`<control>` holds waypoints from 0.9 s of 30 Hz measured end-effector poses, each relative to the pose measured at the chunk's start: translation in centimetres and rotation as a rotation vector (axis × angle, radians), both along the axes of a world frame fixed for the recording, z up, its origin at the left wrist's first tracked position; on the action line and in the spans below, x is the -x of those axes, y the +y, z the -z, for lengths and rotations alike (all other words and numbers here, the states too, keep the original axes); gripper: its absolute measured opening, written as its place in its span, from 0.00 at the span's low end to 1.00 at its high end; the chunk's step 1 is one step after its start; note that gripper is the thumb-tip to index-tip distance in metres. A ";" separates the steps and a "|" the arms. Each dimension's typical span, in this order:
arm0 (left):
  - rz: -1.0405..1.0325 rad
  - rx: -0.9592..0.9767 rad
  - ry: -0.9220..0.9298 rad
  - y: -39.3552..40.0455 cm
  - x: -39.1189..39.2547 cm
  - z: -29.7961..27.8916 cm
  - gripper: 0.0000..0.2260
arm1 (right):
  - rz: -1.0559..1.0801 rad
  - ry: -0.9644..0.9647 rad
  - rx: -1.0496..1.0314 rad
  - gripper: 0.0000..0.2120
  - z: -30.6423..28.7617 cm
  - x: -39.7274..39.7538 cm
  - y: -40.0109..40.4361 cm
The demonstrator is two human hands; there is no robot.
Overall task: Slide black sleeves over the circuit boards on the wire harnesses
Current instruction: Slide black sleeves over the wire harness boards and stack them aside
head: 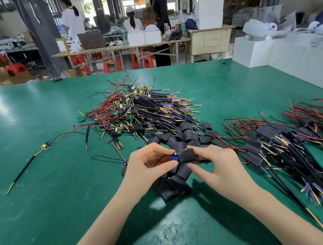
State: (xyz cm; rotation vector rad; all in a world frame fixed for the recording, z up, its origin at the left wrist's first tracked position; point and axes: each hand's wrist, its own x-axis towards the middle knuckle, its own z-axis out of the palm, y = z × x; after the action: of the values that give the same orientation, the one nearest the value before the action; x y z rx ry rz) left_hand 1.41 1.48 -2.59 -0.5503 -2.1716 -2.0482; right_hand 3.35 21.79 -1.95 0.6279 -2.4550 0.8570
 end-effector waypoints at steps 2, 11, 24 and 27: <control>0.009 0.013 0.002 0.0 0.0 0.0 0.09 | 0.001 0.012 0.028 0.17 -0.2 0.0 0.0; 0.020 0.002 0.020 0.1 -0.1 0.1 0.09 | -0.090 0.039 0.038 0.20 -0.3 0.0 -0.1; -0.029 0.001 0.079 0.1 -0.1 -0.3 0.09 | 0.058 0.000 0.024 0.20 -0.1 0.4 0.4; -0.021 0.038 0.073 0.1 -0.2 -0.3 0.09 | -0.011 -0.027 -0.036 0.15 0.0 0.1 0.2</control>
State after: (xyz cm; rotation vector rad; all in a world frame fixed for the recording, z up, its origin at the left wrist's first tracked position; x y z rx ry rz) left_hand 1.64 1.58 -2.29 -0.5937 -2.1690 -1.9486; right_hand 3.26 21.99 -1.92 0.6467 -2.4988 0.8324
